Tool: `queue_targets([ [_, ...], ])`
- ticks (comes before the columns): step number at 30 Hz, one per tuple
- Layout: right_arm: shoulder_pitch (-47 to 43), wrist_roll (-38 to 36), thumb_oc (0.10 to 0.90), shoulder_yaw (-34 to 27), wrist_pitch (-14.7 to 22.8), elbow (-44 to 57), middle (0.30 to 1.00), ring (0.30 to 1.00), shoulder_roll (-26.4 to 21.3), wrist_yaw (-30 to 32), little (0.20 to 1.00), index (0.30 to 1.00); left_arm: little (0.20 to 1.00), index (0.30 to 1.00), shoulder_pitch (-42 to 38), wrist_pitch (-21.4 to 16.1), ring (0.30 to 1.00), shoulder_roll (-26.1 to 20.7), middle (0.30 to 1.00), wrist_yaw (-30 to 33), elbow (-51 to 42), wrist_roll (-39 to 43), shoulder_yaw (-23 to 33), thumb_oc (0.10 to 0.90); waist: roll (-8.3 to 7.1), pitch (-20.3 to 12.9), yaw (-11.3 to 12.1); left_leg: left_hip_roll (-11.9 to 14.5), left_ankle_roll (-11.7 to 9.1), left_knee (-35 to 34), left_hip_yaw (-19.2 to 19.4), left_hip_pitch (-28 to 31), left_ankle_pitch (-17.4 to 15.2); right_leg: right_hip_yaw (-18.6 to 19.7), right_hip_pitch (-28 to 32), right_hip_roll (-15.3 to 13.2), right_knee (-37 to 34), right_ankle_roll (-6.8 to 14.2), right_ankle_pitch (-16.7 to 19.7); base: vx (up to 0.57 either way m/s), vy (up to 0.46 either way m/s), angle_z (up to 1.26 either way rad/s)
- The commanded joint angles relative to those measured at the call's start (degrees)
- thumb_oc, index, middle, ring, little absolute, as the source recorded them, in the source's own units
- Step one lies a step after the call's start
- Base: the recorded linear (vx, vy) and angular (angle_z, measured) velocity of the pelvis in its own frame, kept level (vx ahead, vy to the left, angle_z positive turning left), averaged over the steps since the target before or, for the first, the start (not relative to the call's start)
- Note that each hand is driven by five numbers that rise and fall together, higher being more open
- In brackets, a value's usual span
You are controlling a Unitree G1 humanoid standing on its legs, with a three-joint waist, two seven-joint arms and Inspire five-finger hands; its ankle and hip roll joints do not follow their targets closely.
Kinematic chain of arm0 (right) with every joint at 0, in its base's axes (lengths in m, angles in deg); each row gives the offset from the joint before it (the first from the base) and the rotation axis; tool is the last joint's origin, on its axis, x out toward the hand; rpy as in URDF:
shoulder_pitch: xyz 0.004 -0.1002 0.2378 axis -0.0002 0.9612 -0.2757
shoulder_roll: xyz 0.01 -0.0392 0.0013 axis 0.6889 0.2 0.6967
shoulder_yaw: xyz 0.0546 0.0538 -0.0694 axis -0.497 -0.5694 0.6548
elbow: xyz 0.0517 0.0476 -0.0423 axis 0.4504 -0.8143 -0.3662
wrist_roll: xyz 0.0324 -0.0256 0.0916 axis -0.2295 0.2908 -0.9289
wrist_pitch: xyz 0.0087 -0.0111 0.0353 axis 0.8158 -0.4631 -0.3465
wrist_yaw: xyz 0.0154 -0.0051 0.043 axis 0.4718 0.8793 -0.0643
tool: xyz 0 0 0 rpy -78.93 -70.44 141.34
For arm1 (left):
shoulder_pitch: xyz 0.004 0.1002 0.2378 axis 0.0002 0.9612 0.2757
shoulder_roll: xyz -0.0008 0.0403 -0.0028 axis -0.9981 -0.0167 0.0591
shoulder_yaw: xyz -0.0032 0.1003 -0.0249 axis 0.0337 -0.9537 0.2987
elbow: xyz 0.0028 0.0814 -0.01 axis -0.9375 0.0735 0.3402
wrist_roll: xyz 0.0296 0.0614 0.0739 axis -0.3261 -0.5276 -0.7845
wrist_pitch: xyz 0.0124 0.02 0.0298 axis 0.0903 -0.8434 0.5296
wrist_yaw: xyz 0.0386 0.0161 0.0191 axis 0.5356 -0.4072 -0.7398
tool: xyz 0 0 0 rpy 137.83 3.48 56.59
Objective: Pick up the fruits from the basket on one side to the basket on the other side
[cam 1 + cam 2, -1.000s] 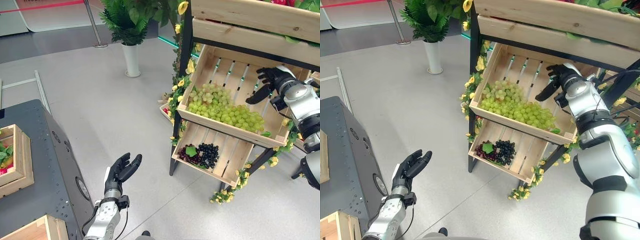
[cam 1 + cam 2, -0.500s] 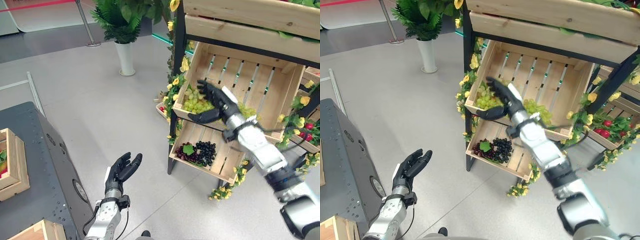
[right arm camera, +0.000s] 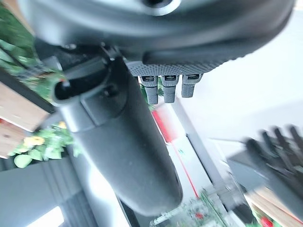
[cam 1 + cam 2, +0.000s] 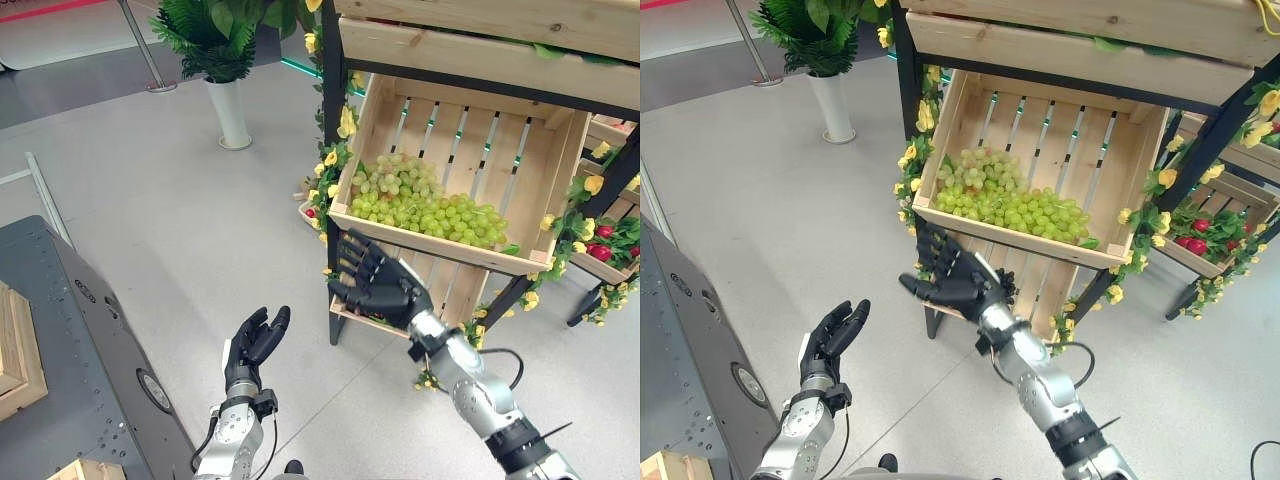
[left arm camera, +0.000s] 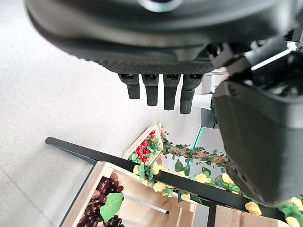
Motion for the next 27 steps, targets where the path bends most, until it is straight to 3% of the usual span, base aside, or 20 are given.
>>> queue_targets([
  [1,-2.6,-3.9,0.8,-2.9,6.7,3.7,0.9,0.9,1.4,-8.5,0.9,0.9,0.9,0.9,-3.6,-6.8,0.9,-1.7,0.9,-0.3,2.2,-0.6,3.7,0.8,-0.87,-0.3,-0.8,-3.4,3.7,2.7,-0.2,3.1,-8.9,1.2,1.8,-0.1,6.7,-4.3,-6.8,-0.05,-0.274,-0.11],
  [4,1.3,-4.0,0.8,-1.3,4.2,0.9,0.9,0.9,1.1,-12.3,0.9,0.9,0.9,0.9,-4.3,-5.7,0.9,-2.3,0.9,-1.3,7.3,0.4,5.0,0.8,-0.77,1.3,-1.4,-2.8,3.6,6.2,-1.4,1.3,-9.0,1.4,-0.6,0.1,12.5,-5.2,-9.5,-0.1,-0.312,-0.07],
  [6,1.2,-4.8,0.8,-0.1,0.2,-6.6,0.9,0.9,1.6,-15.2,0.9,0.9,0.9,0.9,-6.3,-4.5,0.9,-1.3,0.9,-2.3,13.5,4.3,6.6,0.8,-0.71,3.7,-1.4,-1.1,1.7,10.1,-2.3,-0.7,-8.9,0.7,-1.4,1.0,15.8,-7.0,-12.2,-0.11,-0.456,-0.03],
  [8,1.0,-5.7,0.8,0.1,-1.7,-8.4,0.9,0.9,1.8,-15.6,0.9,0.9,0.9,0.9,-6.2,-4.5,0.9,-1.1,0.9,-2.2,14.2,4.4,7.0,0.8,-0.65,4.2,-1.4,-0.5,0.8,9.9,-2.4,-1.0,-7.9,0.6,-1.2,1.6,15.8,-7.7,-12.6,-0.03,-0.321,0.1],
  [11,0.1,-2.3,0.8,0.7,-2.7,-12.1,0.9,0.9,2.1,-13.5,0.9,0.9,0.9,0.9,-2.7,-5.4,0.9,-0.1,0.9,-3.7,13.3,6.4,8.7,0.8,-0.18,4.9,-0.7,2.2,-2.4,3.3,-2.7,-2.8,2.8,-0.8,0.5,4.0,12.3,-9.6,-11.3,-0.06,-0.287,0.34],
  [13,0.1,-1.3,0.8,0.8,-3.3,-12.4,0.9,0.9,2.1,-12.3,0.9,0.9,0.9,0.9,-0.8,-6.3,0.9,0.2,0.9,-4.9,12.3,6.5,9.4,0.8,-0.59,5.1,-0.4,2.5,-2.9,3.5,0.4,-3.3,4.0,-1.6,1.1,4.3,10.5,-9.6,-10.9,-0.08,-0.189,0.32],
  [15,0.5,0.9,0.8,0.0,-3.4,-12.7,0.9,0.9,1.1,-11.1,0.9,0.9,0.9,0.9,-0.6,-6.2,0.9,0.7,0.9,-5.7,11.9,6.0,10.0,0.8,-1.76,4.6,-1.3,2.5,-1.8,12.5,9.1,-4.4,-0.3,-5.1,0.8,3.5,8.4,-9.4,-9.5,-0.17,-0.195,0.63],
  [16,0.7,0.4,0.8,-0.5,-3.4,-13.2,0.9,0.9,0.6,-11.4,0.9,0.9,0.9,0.9,-1.4,-6.0,0.9,0.7,0.9,-5.8,11.9,6.0,10.0,0.8,-2.51,4.3,-1.9,2.5,-0.8,19.4,12.9,-4.5,-4.2,-6.8,0.8,3.0,7.2,-9.4,-8.8,-0.15,-0.161,1.19],
  [18,1.5,-1.9,0.8,-2.0,-3.4,-15.1,0.9,0.9,-0.1,-12.8,0.9,0.9,0.9,0.9,-2.6,-6.1,0.9,0.7,0.9,-5.6,11.8,4.6,9.4,0.8,-2.94,3.2,-2.5,0.4,0.4,25.5,15.5,-2.3,-9.7,-9.7,0.2,3.0,6.1,-8.9,-8.1,-0.15,-0.101,1.07],
  [19,3.3,-3.4,0.8,-3.4,-3.3,-16.3,0.9,0.9,0.6,-12.3,0.9,0.9,0.9,0.9,-2.8,-6.6,0.9,0.7,0.9,-6.4,11.2,3.0,8.9,0.8,-2.08,2.1,-3.2,-1.9,-0.4,27.2,15.8,0.2,-9.8,-11.1,-0.6,4.1,6.1,-9.0,-8.3,-0.12,-0.045,0.65],
  [20,3.5,-3.5,0.8,-3.6,-3.2,-16.4,0.9,0.9,0.7,-12.2,0.9,0.9,0.9,0.9,-2.8,-6.6,0.9,0.7,0.9,-6.4,11.1,2.9,8.8,0.8,-1.98,2.0,-3.3,-2.0,-0.5,27.3,15.7,0.3,-9.8,-11.3,-0.7,4.2,6.1,-9.1,-8.4,-0.15,-0.002,0.68],
  [21,5.5,-3.5,0.8,-4.9,-3.1,-17.1,0.9,0.9,1.6,-10.7,0.9,0.9,0.9,0.9,-3.0,-7.1,0.9,0.6,0.9,-7.2,10.6,1.3,8.1,0.8,-0.81,1.3,-4.3,-4.0,-1.2,25.9,15.7,2.5,-9.4,-12.2,-1.4,5.2,6.6,-9.1,-8.4,-0.12,0.058,0.83],
  [23,8.5,-4.7,0.8,-6.8,-2.9,-17.7,0.9,0.9,2.8,-8.5,0.9,0.9,0.9,0.9,-3.1,-7.8,0.9,0.4,0.9,-8.8,9.5,0.0,7.0,0.8,1.06,0.4,-6.4,-6.3,-1.5,16.4,16.7,7.2,-9.3,-13.3,-3.2,6.3,7.8,-8.2,-7.8,-0.22,0.152,1.23],
  [24,10.3,-5.0,0.8,-7.9,-2.7,-17.6,0.9,0.9,3.5,-6.2,0.9,0.9,0.9,0.9,-4.0,-7.9,0.9,0.1,0.9,-9.5,8.8,-1.0,5.8,0.8,1.99,0.1,-7.9,-7.5,-0.7,6.6,16.7,9.6,-9.7,-13.6,-4.8,6.8,8.3,-7.2,-6.7,-0.32,0.21,1.78],
  [25,11.1,-5.8,0.8,-8.4,-2.7,-17.6,0.9,0.9,4.0,-4.4,0.9,0.9,0.9,0.9,-5.2,-7.8,0.9,-0.4,0.9,-9.4,8.4,-1.6,4.5,0.8,2.25,0.4,-8.6,-8.6,0.2,2.3,14.9,9.7,-10.8,-13.5,-6.5,6.6,8.9,-6.2,-5.3,-0.33,0.194,1.72],
  [27,11.2,-7.2,0.8,-8.5,-2.5,-17.7,0.9,0.9,5.1,-1.1,0.9,0.9,0.9,0.9,-9.1,-7.2,0.9,-1.0,0.9,-7.8,7.8,-2.8,0.9,0.8,1.95,2.0,-9.7,-9.6,3.0,0.1,11.5,7.8,-12.5,-12.6,-11.6,4.8,12.2,-3.6,-1.1,-0.37,0.136,1.03],
])
